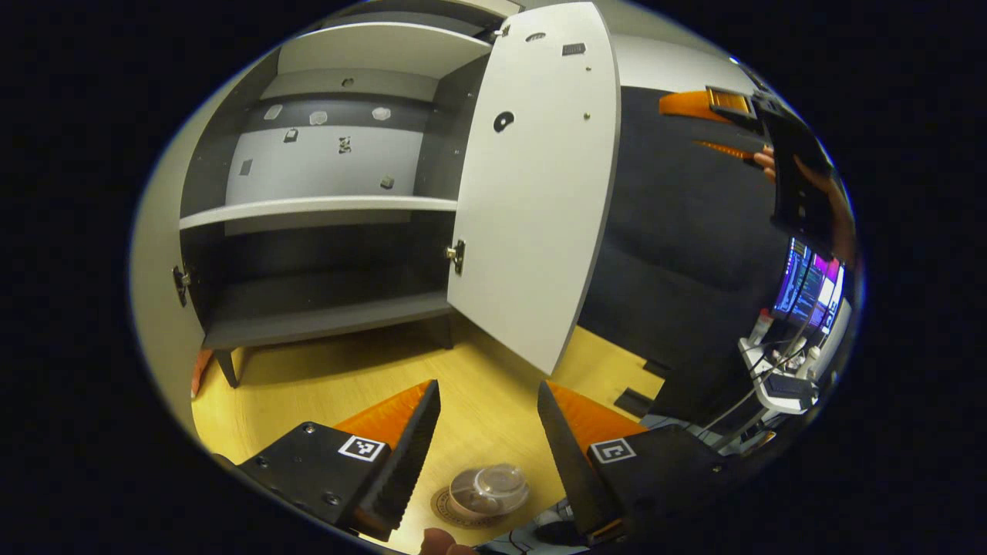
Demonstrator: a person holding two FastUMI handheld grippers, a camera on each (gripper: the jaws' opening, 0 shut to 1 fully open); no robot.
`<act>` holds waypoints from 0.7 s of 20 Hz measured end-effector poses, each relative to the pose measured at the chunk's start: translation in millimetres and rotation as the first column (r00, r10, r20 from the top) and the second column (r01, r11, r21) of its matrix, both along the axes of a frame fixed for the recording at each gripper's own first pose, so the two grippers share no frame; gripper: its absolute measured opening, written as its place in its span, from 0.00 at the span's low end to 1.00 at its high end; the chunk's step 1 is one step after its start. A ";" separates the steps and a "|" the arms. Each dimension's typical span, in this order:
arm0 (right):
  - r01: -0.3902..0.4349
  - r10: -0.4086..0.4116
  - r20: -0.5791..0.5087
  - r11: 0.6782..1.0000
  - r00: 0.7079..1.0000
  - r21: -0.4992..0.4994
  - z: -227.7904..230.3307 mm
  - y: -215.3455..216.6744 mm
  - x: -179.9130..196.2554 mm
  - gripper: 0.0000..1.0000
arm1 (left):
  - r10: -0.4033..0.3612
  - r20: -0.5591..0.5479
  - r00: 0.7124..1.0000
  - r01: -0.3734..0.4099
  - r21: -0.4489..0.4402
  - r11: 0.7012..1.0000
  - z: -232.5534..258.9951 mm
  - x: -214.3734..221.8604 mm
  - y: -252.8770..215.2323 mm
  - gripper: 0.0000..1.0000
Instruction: Grasp the bottle in the cabinet with the left hand and place it on the coaster, then close the right door with the right hand and the left door with the left hand.
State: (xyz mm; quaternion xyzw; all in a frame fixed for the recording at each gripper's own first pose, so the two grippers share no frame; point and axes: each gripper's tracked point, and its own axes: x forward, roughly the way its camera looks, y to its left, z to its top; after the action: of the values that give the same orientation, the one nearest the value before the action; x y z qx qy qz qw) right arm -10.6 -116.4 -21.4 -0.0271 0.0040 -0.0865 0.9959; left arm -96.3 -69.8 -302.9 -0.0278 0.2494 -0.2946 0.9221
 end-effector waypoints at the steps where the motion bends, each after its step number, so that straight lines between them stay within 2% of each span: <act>1: 0.000 0.000 0.000 1.000 1.000 0.001 -0.4 -0.2 0.6 0.94 | 0.006 0.018 1.000 -0.006 -0.011 1.000 11.4 4.9 -1.5 0.82; 7: 0.000 0.000 -0.009 1.000 1.000 0.002 -4.8 -0.8 5.0 0.94 | 0.077 0.154 0.985 -0.069 -0.057 0.996 85.4 38.8 2.0 0.82; 14: -0.023 0.023 -0.017 1.000 1.000 0.007 -10.3 3.3 16.8 0.94 | 0.211 0.286 0.935 -0.196 -0.080 0.977 156.5 65.6 38.2 0.81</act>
State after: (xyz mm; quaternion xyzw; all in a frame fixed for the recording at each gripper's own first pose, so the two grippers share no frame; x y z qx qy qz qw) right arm 6.2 -113.1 -31.7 -0.0247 0.0124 -0.0748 0.9968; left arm -30.7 -31.5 -146.5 -0.0327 0.0984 -0.2047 0.9733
